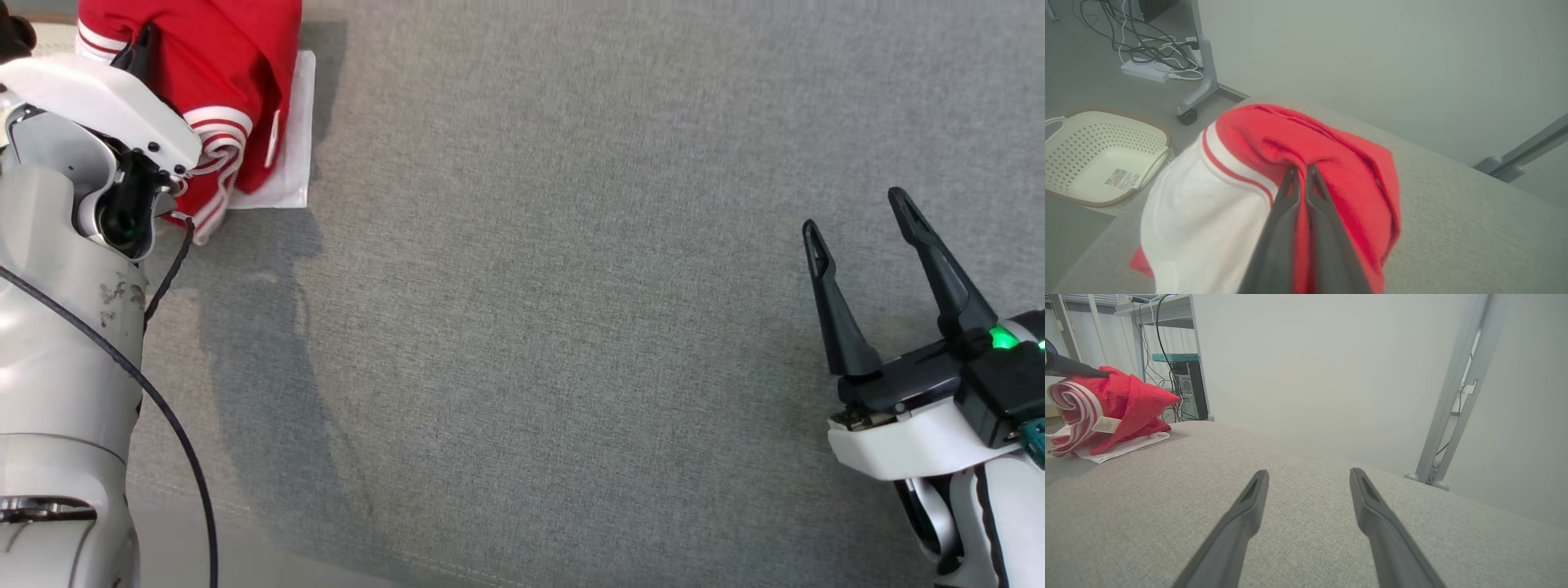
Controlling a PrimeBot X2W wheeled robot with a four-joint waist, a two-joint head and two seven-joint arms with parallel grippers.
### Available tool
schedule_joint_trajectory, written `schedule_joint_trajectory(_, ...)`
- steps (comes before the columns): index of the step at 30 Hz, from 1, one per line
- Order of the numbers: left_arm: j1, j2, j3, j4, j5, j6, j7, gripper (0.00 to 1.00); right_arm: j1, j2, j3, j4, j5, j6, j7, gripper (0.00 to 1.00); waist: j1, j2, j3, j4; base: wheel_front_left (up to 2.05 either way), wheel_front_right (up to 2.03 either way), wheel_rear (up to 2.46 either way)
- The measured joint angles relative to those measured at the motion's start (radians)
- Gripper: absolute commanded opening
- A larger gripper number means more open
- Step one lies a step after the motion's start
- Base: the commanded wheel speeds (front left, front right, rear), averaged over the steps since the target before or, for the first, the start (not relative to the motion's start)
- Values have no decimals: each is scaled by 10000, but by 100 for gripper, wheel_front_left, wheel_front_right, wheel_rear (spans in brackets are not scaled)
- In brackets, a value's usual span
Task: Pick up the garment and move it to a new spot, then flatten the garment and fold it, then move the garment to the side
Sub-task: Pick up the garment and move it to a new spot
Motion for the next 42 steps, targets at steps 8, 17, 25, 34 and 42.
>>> schedule_joint_trajectory(8,841,-130,-1022,-1893,-706,-71,-1083,0,349,380,-46,410,0,0,-174,100,0,0,-1081,-59,0,0,0)
schedule_joint_trajectory(17,2364,65,-2569,-4740,-1448,-73,-2408,0,546,796,-86,729,0,0,-270,100,0,0,-2119,-224,0,0,0)
schedule_joint_trajectory(25,3365,-157,-3120,-6577,-1611,-69,-2700,0,703,1034,-357,861,-6,0,-290,100,0,0,-2658,-696,0,0,0)
schedule_joint_trajectory(34,4064,-857,-4368,-8393,-1275,174,-2173,0,703,1198,-1085,782,-65,0,-301,100,0,0,-2835,-1738,0,0,0)
schedule_joint_trajectory(42,4060,-1310,-5503,-8932,-1147,222,-1900,0,505,1292,-1839,972,-221,0,-301,100,0,0,-2773,-2636,0,0,0)
